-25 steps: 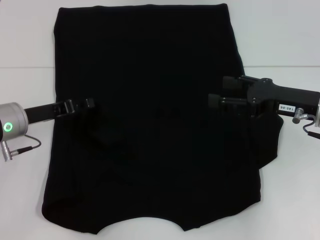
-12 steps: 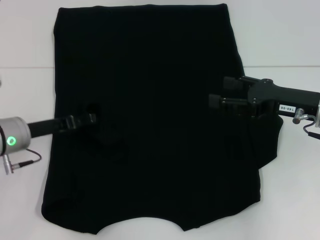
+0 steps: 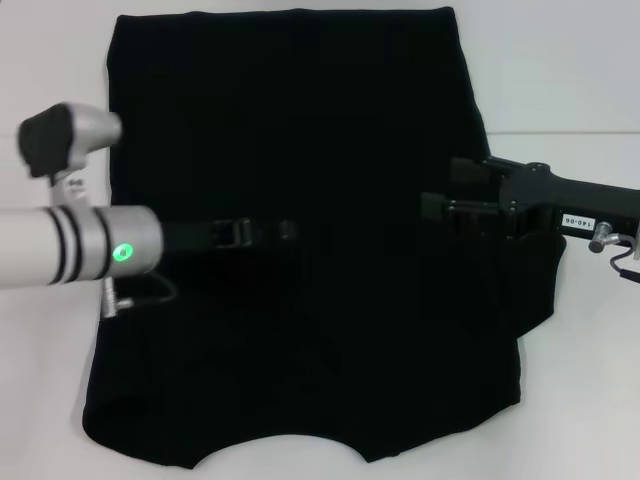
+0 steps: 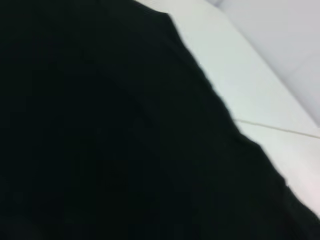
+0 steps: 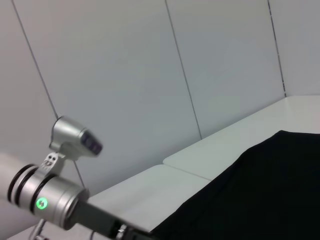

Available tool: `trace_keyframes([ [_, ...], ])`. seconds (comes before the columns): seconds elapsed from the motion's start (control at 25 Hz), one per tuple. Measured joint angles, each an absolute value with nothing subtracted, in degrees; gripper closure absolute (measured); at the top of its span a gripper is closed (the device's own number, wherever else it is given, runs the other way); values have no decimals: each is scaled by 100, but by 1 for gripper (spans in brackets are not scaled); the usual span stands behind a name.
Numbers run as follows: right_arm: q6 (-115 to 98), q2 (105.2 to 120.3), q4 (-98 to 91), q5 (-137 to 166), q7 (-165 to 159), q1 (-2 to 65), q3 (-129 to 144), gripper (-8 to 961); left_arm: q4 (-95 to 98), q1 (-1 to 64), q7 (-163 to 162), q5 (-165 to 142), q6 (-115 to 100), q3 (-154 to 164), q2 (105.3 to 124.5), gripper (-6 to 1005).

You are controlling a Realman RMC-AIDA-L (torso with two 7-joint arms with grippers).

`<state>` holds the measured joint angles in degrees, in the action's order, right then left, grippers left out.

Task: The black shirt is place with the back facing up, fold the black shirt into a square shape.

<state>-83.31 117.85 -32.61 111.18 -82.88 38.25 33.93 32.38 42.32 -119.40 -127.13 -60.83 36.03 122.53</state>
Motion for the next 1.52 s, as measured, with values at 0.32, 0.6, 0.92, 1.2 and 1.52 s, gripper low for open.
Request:
trace_keyframes([
  [0.32, -8198, 11744, -3261, 11114, -8398, 3781, 3290, 41, 3330, 4451, -11922, -12227, -6425, 3556, 12289, 280],
  [0.6, -7465, 11385, -3302, 11406, -9851, 3772, 3327, 41, 3455, 3945, -11068, -11464, -7899, 3516, 12136, 282],
  [0.92, -7326, 10892, -3557, 12985, -12362, 3911, 3333, 40, 3488, 3372, -8129, -11516, -9356, 3592, 12372, 289],
  [1.2, -7510, 10945, -3633, 14072, -13195, 4042, 3382, 40, 3397, 3253, -6764, -11646, -9367, 3763, 12427, 293],
  [1.52, -7263, 11005, -3317, 14202, -13392, 4098, 3707, 40, 3393, 3243, -5803, -11885, -9435, 3771, 12428, 292],
])
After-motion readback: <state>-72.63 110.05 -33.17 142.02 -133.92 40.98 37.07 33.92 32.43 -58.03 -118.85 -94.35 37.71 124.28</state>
